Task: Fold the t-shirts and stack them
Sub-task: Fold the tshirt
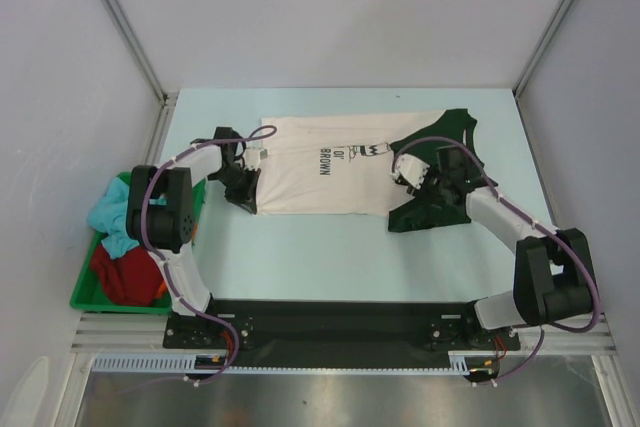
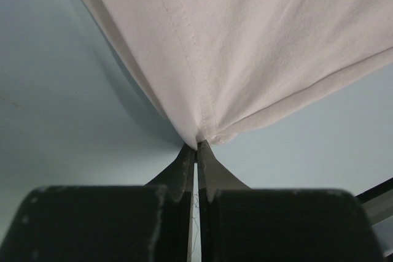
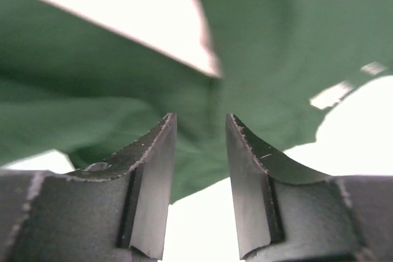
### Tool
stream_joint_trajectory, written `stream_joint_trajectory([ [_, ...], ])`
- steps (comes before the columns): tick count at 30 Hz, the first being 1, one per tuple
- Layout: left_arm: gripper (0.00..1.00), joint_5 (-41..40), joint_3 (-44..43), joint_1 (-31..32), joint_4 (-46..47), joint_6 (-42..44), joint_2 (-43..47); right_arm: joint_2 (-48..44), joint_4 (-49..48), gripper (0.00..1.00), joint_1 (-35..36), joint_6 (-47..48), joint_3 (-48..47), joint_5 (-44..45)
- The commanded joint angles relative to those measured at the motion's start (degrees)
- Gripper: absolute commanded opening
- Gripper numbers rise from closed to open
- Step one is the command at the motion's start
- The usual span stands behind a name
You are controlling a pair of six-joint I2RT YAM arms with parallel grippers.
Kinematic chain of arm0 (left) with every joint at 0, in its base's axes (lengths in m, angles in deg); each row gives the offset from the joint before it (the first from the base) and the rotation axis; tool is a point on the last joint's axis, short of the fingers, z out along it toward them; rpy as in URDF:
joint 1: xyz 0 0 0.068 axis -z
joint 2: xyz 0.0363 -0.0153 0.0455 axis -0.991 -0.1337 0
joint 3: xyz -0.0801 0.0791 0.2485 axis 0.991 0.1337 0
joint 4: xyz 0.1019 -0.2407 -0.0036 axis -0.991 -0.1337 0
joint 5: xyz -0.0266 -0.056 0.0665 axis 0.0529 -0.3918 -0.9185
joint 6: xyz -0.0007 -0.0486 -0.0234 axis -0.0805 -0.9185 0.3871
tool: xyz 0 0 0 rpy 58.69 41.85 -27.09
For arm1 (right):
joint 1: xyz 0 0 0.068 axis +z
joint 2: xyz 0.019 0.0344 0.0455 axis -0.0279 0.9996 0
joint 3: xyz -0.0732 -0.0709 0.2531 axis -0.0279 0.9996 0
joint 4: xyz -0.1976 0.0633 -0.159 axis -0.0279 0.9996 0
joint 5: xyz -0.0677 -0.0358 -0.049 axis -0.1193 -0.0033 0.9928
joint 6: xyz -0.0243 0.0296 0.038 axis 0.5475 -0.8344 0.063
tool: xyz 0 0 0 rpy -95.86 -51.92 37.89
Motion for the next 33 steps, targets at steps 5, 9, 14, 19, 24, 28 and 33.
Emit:
stream_joint_trajectory([
  [5,0.02,-1.5,0.5,2.4,2.9,1.8,-3.6,-12.5,3.6,0.44,-3.6,-0.2,-2.5,-4.5],
  [9,0.02,-1.6,0.8,2.6,3.0,1.8,-3.6,-17.4,17.6,0.43,-5.0,6.8,1.9,-11.8],
  [14,0.02,-2.1,1.5,2.7,3.0,2.0,-3.3,-15.3,23.3,0.42,-5.8,9.4,4.4,-15.5],
  [19,0.02,-2.7,2.4,3.0,3.2,2.2,-2.7,-10.1,22.1,0.45,-5.8,9.7,3.0,-15.7],
  [24,0.02,-3.1,2.8,3.0,3.3,2.5,-2.5,-7.0,19.9,0.46,-5.8,10.9,2.6,-14.9],
  [28,0.02,-3.3,2.9,3.0,3.3,2.3,-2.6,-5.7,19.0,0.46,-5.8,11.3,2.2,-14.4],
  [33,0.02,-3.1,2.4,3.1,3.4,2.4,-3.2,-4.7,17.6,0.46,-5.8,11.0,2.2,-13.9],
])
